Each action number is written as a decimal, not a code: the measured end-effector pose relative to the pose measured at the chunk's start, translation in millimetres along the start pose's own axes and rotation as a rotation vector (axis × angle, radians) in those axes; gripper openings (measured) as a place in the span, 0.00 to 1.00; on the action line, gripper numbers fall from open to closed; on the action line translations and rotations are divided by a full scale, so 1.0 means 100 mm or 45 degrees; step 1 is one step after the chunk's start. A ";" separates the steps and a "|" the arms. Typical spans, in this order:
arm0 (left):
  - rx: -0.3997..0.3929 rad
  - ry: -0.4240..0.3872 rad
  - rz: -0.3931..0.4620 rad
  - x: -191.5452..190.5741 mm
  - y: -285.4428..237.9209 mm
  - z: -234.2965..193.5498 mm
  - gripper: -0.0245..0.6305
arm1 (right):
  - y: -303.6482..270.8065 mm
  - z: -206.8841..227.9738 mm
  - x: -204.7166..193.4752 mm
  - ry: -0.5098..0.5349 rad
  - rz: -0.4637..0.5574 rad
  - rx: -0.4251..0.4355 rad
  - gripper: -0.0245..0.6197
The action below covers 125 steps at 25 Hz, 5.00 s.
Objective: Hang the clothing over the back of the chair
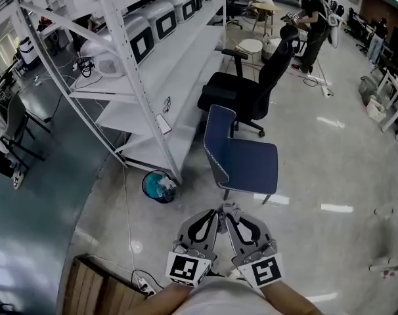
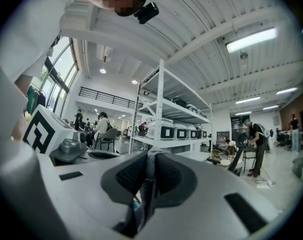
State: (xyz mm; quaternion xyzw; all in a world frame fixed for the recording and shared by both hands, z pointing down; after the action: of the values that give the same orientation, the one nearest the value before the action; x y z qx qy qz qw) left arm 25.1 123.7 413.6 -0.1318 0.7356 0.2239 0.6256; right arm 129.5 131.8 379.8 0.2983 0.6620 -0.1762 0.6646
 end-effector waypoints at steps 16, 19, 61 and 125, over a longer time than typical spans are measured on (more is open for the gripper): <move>-0.081 0.112 0.022 -0.11 -0.34 -1.10 0.07 | -1.02 0.01 -0.25 0.080 -0.098 -0.119 0.10; -0.112 0.143 0.013 -0.13 -0.38 -1.20 0.07 | -1.14 -0.05 -0.28 0.089 -0.113 -0.130 0.10; 0.132 0.034 -0.013 -0.26 -2.08 -1.46 0.07 | -2.06 1.66 -0.46 -0.031 -0.044 0.111 0.10; 0.265 0.128 -0.098 -0.46 -2.19 -3.14 0.07 | -4.33 1.29 -2.47 -0.208 -0.540 0.341 0.29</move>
State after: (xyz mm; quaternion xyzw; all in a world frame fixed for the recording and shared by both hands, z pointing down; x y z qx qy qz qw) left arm -133.0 -224.9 459.2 -0.1052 0.7798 0.1152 0.6063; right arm -58.1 -317.9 545.2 0.2228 0.6246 -0.4212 0.6186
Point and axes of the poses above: the fingertips, and each gripper's own axes: y backward along the fingers, z to its right, x out of its top, the point moved 6 cm from there along y, backward along the fingers, and after that the axes turned 11 degrees about z, right-handed, at the moved point
